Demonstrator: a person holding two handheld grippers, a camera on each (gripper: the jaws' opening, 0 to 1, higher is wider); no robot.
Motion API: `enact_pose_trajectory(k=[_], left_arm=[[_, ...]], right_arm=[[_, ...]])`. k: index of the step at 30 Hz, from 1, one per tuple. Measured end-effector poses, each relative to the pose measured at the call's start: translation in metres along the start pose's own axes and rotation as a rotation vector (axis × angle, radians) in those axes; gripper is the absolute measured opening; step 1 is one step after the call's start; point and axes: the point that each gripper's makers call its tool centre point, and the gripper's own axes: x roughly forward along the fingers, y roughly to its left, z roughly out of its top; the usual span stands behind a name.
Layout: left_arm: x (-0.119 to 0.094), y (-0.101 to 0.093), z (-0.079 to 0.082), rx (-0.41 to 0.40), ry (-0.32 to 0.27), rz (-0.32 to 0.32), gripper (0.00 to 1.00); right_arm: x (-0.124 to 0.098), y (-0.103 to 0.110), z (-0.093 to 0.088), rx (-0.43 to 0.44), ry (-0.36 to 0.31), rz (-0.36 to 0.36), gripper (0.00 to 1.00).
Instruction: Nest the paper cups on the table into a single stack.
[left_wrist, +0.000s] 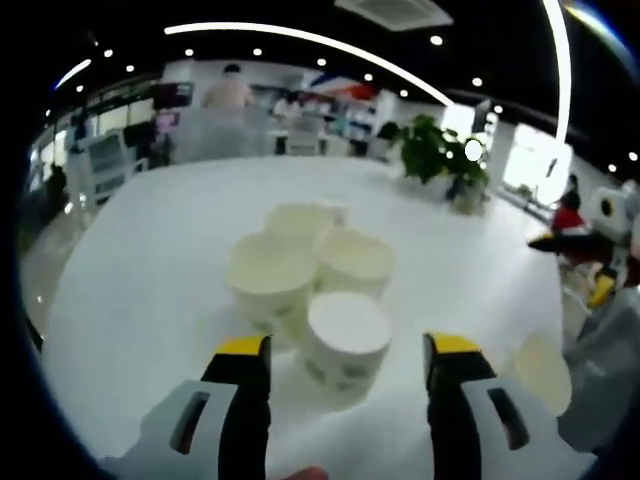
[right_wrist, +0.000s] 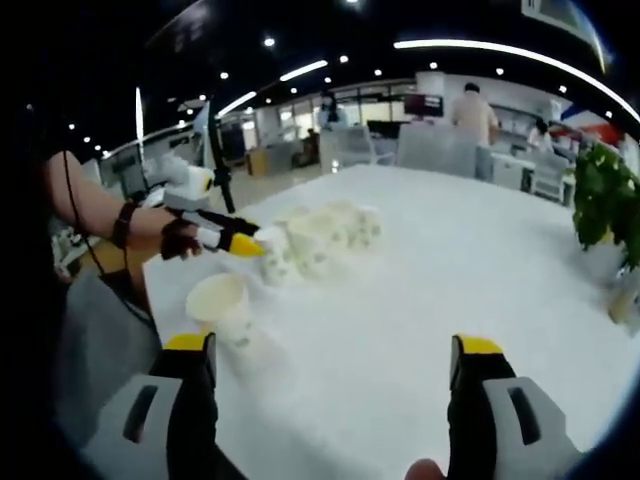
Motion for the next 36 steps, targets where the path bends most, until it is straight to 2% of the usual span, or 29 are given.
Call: enact_pose_trajectory(k=[6, 20, 31, 36], left_arm=[[0.004, -0.002, -0.003, 0.006, 0.011, -0.003, 0.58], [0.012, -0.007, 0.002, 0.014, -0.003, -0.002, 0.49], [0.013, -0.003, -0.003, 0.073, 0.018, 0.002, 0.41], [0.011, -0.003, -0.004, 0.076, 0.017, 0.002, 0.38]], right_arm=[[-0.001, 0.001, -0.002, -0.010, 0.007, 0.005, 0.95], [-0.006, 0.004, -0.009, 0.009, 0.009, 0.014, 0.95], [-0.009, 0.003, -0.013, 0.021, 0.010, 0.010, 0.93], [-0.009, 0.004, -0.013, 0.021, 0.007, 0.009, 0.93]])
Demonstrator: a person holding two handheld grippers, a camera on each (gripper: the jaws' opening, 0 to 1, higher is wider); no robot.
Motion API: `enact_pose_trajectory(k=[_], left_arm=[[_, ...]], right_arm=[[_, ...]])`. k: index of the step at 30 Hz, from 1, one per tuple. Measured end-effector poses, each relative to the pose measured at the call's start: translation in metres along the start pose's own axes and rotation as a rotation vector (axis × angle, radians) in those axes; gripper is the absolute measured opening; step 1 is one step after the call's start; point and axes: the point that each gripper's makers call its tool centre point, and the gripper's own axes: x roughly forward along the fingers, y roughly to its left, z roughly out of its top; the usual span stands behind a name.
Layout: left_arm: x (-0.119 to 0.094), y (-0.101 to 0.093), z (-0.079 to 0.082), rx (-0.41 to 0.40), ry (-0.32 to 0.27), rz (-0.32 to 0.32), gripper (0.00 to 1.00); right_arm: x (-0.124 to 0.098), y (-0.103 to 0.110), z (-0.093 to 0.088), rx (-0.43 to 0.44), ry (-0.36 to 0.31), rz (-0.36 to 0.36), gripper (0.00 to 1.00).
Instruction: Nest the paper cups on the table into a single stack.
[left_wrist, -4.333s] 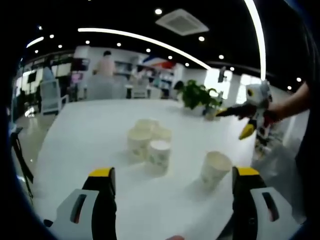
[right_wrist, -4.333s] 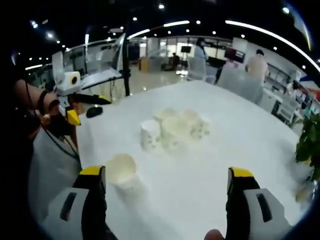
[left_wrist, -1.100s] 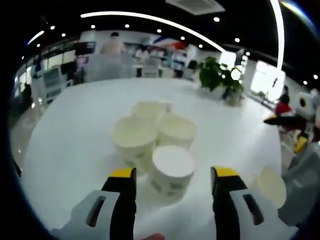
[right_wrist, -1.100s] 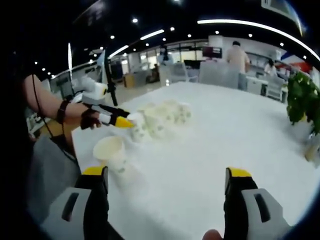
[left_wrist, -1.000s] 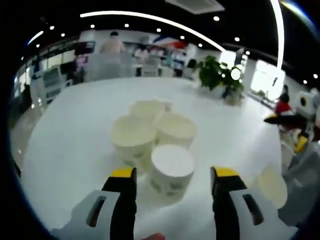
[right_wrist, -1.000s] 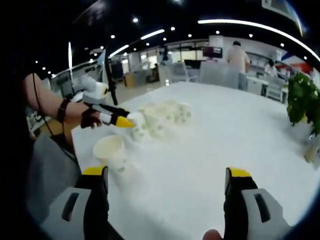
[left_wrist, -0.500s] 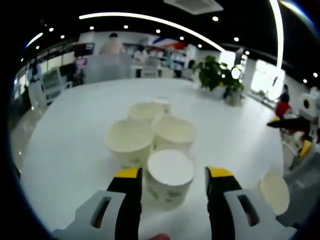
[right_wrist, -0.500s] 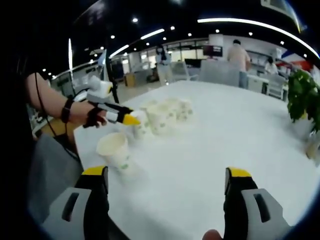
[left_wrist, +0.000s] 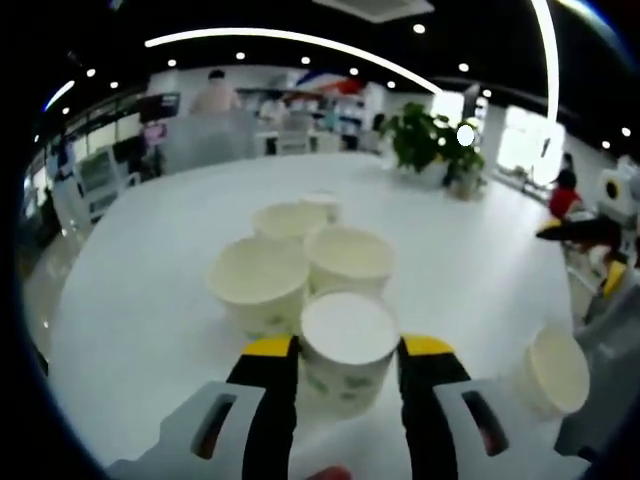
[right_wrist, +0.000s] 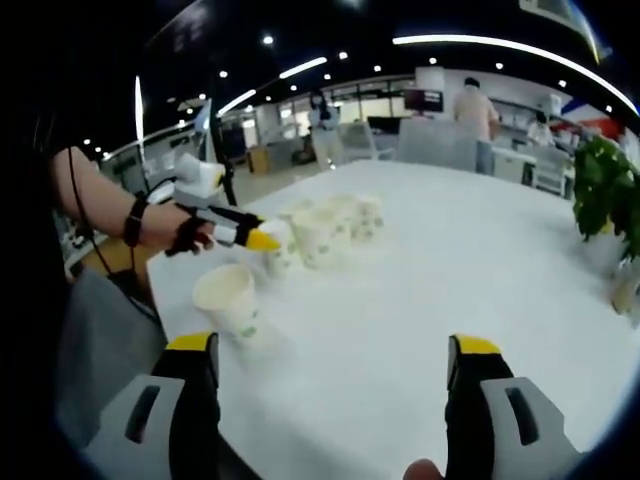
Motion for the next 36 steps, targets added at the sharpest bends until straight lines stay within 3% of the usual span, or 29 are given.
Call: enact_pose_trajectory(k=[11, 28, 36], left_arm=[[-0.001, 0.003, 0.000, -0.016, 0.001, -0.011, 0.37], [-0.022, -0.001, 0.001, -0.059, -0.016, -0.058, 0.36], [-0.034, -0.009, 0.008, -0.019, -0.023, -0.087, 0.36]], right_arm=[[0.001, -0.001, -0.001, 0.011, -0.001, -0.006, 0.92], [0.004, 0.005, 0.010, -0.002, -0.015, -0.002, 0.92], [0.004, 0.010, 0.012, -0.004, -0.014, -0.010, 0.92]])
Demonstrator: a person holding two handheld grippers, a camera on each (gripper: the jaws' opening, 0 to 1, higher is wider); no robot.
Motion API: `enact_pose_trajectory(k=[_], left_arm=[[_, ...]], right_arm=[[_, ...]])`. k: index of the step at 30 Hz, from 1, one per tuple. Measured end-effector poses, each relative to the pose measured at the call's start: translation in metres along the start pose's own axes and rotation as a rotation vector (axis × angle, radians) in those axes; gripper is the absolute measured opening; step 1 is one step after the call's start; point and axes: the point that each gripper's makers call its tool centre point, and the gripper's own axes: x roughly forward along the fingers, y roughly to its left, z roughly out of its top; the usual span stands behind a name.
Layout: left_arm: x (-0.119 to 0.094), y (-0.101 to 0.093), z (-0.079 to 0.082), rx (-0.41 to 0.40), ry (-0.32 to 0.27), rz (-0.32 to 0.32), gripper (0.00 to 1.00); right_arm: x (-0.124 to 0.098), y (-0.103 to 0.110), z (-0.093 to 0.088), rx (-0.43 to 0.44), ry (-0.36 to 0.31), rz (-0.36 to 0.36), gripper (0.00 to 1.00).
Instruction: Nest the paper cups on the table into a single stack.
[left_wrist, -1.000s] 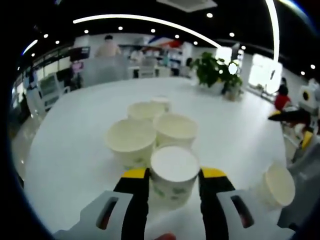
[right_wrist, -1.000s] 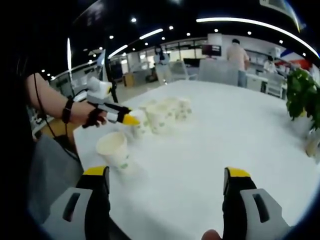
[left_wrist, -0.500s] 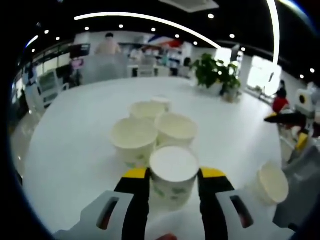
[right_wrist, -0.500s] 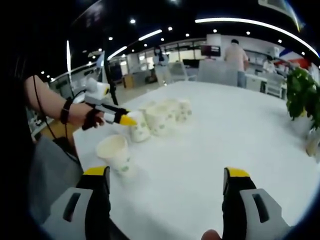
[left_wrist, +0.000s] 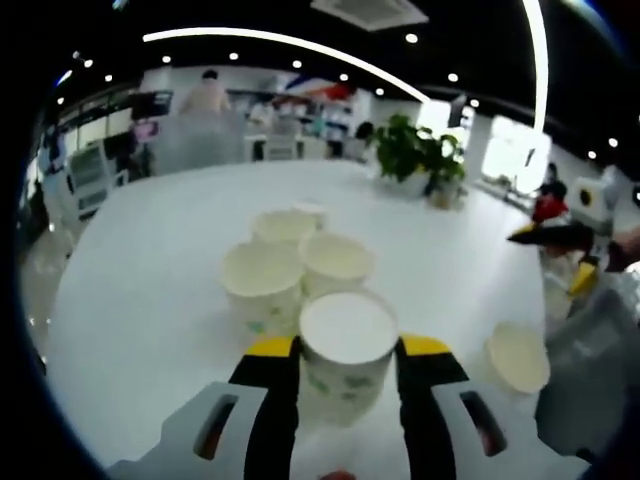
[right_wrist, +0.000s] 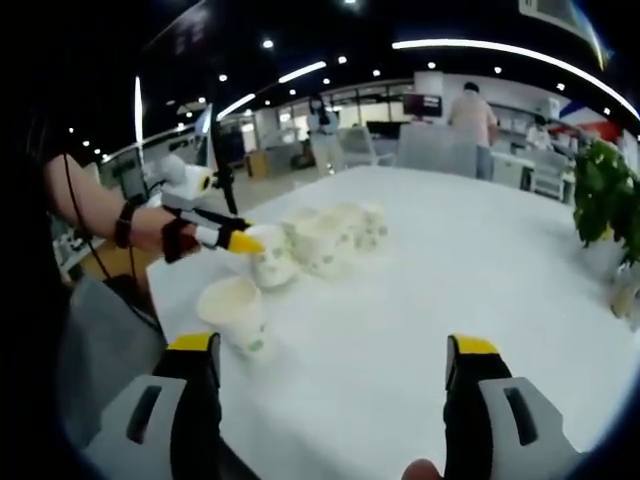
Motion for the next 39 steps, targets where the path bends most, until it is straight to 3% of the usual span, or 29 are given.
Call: enact_pose_trajectory(k=[20, 31, 39], left_arm=[[-0.030, -0.007, 0.032, 0.041, -0.090, -0.028, 0.36], [-0.045, -0.022, 0.055, 0.060, -0.133, -0.101, 0.36], [-0.051, -0.035, 0.067, 0.085, -0.171, -0.143, 0.36]], right_arm=[[0.005, 0.021, 0.003, 0.005, -0.014, 0.010, 0.90], [0.010, 0.026, 0.009, 0.017, -0.031, 0.004, 0.90], [0.009, 0.030, 0.004, 0.030, -0.022, 0.002, 0.89]])
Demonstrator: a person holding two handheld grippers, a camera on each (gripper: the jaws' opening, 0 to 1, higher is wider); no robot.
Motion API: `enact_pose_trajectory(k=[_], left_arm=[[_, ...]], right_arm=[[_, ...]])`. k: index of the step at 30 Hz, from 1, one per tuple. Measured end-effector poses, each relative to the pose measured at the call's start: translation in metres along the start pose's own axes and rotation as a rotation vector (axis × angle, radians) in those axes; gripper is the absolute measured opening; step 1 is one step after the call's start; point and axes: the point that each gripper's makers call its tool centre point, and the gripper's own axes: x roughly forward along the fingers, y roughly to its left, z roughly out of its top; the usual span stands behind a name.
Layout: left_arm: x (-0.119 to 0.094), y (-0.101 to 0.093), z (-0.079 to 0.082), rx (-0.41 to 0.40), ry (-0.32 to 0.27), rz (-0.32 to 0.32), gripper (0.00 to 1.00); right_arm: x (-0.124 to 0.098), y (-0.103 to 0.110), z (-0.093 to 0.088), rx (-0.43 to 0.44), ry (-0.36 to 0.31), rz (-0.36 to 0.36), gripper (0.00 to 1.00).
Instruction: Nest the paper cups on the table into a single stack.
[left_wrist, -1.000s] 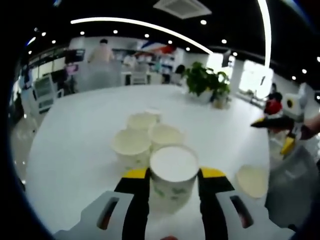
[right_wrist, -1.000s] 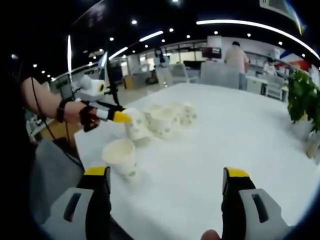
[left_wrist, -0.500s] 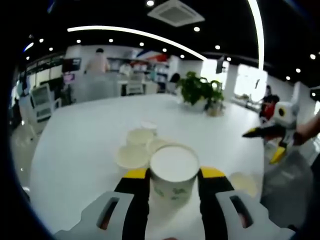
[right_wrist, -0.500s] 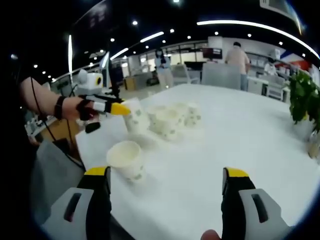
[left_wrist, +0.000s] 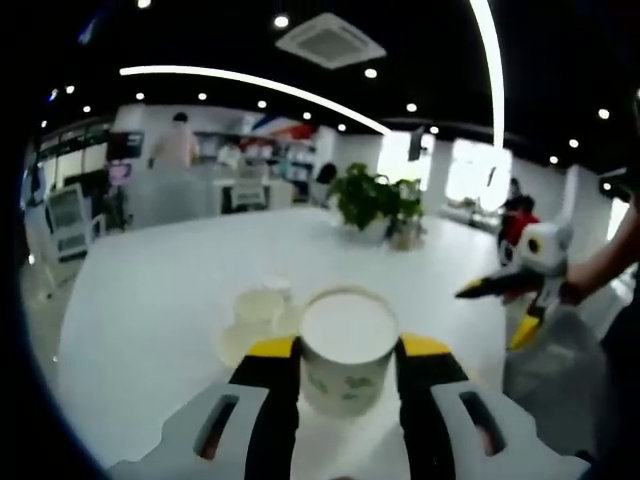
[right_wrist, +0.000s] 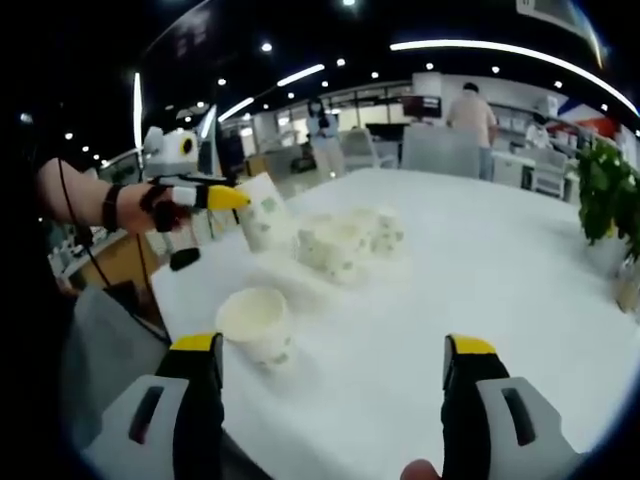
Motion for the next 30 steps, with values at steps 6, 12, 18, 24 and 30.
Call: enact_pose_trajectory(k=[6, 12, 18, 24, 30], left_arm=[[-0.001, -0.009, 0.010, -0.026, -0.030, -0.039, 0.36], [-0.001, -0.022, 0.016, -0.043, -0.048, -0.096, 0.36], [-0.003, -0.031, 0.017, -0.032, -0.047, -0.127, 0.35], [-0.005, -0.034, 0.017, -0.053, -0.045, -0.147, 0.35], [-0.008, -0.042, 0.020, -0.084, -0.051, -0.187, 0.35]], right_arm=[[-0.003, 0.001, 0.001, 0.012, -0.010, -0.006, 0.89], [-0.004, 0.001, 0.000, 0.018, -0.010, -0.006, 0.89], [-0.003, 0.002, 0.003, 0.017, -0.010, -0.005, 0.89], [-0.001, 0.003, 0.005, 0.012, -0.009, 0.000, 0.89], [0.000, 0.006, 0.006, 0.013, -0.010, 0.010, 0.89]])
